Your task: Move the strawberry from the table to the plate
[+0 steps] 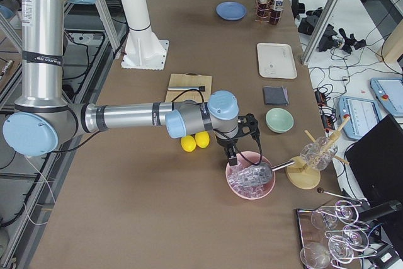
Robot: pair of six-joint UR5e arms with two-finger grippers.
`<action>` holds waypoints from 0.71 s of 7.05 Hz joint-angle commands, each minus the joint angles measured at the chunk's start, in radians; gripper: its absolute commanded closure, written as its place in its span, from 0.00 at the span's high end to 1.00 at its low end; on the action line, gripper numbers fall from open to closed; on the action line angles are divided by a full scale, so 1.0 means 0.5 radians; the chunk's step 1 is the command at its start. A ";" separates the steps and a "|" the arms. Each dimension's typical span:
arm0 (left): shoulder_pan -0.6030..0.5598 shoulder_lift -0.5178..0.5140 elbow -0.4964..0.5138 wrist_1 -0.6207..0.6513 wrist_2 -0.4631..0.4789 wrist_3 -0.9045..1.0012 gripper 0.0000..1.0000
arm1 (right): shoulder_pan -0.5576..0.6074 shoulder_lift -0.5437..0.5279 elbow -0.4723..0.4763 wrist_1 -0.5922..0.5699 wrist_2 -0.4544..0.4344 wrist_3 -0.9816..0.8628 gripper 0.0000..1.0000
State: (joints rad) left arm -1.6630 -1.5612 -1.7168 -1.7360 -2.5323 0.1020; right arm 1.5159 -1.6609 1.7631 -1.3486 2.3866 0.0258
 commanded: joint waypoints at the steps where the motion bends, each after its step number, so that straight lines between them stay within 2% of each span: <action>1: 0.095 -0.053 0.053 -0.004 0.012 -0.154 1.00 | -0.010 0.063 -0.004 0.168 0.180 0.284 1.00; 2: 0.211 -0.053 0.071 -0.053 0.021 -0.449 0.99 | -0.122 0.143 0.008 0.181 0.169 0.511 1.00; 4: 0.471 -0.056 0.239 -0.572 0.149 -1.008 0.97 | -0.493 0.317 0.026 0.182 -0.203 0.937 1.00; 5: 0.585 -0.068 0.337 -0.802 0.186 -1.251 0.97 | -0.650 0.385 0.030 0.182 -0.314 1.097 1.00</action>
State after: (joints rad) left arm -1.4498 -1.5900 -1.6072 -1.9847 -2.4716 -0.3576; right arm 1.2989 -1.5165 1.7740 -1.2588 2.3160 0.4527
